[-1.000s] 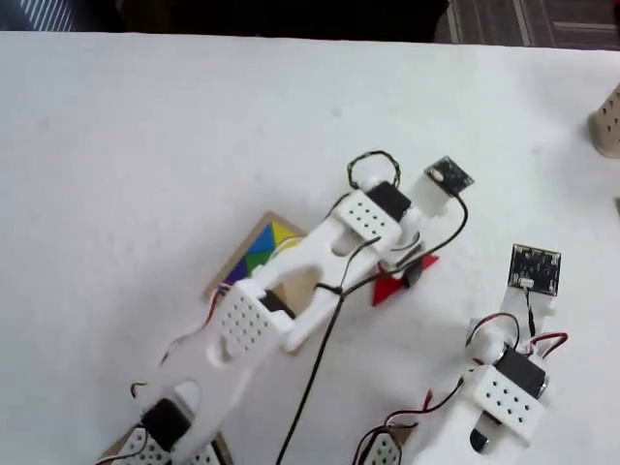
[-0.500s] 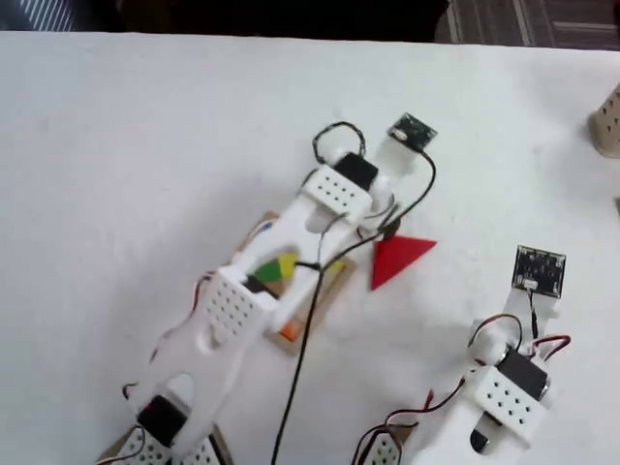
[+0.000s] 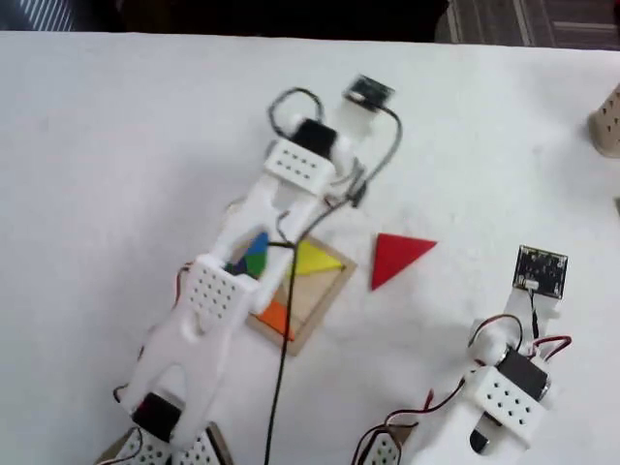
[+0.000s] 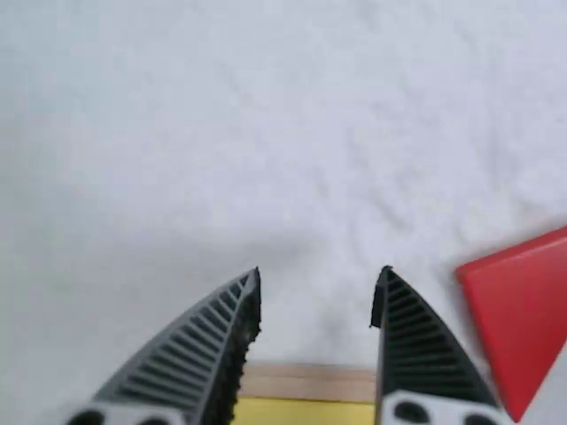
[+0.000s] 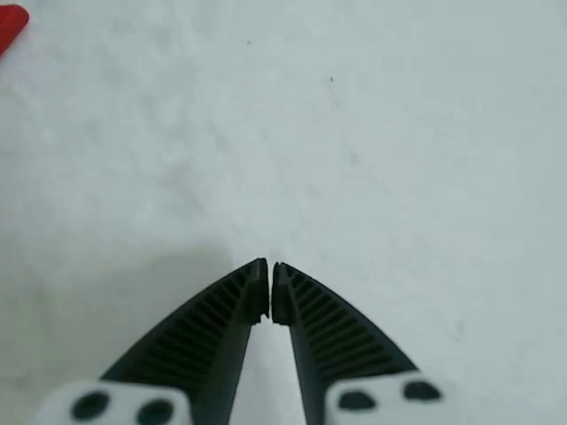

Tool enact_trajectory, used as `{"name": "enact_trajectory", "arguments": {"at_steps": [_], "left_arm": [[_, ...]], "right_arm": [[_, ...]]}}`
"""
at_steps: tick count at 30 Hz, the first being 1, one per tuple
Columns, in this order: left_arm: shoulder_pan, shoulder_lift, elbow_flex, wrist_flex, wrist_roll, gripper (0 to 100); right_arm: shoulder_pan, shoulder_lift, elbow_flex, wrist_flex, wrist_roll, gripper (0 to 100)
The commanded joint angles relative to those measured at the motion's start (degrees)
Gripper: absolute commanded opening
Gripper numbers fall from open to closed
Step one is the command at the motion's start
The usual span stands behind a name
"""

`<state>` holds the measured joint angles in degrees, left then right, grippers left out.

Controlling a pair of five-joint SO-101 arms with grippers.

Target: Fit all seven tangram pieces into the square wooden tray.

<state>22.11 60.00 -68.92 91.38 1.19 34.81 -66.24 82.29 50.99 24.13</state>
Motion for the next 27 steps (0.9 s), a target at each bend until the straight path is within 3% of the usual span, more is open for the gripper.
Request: {"name": "enact_trajectory", "arguments": {"at_steps": [1, 9, 14, 21, 27], "left_arm": [[-3.38, -1.19, -5.19, 2.9, 0.35, 21], [-7.34, -1.8, -5.71, 6.15, 0.26, 21], [-11.65, -1.27, -14.33, 11.16, 0.26, 21], [-19.21, -1.63, -15.38, 11.16, 0.18, 16], [-25.01, -1.45, -15.21, 11.34, -0.09, 17]], "right_arm": [[0.48, -0.57, -0.53, -0.92, -0.62, 1.8], [0.48, -0.57, -0.44, -1.01, -0.62, 1.8], [0.48, -0.57, -0.44, -1.01, -0.26, 1.8], [-0.13, -0.48, -0.53, -1.89, -0.18, 1.8], [-7.25, 2.24, -5.45, 4.0, -0.79, 1.8]]}}
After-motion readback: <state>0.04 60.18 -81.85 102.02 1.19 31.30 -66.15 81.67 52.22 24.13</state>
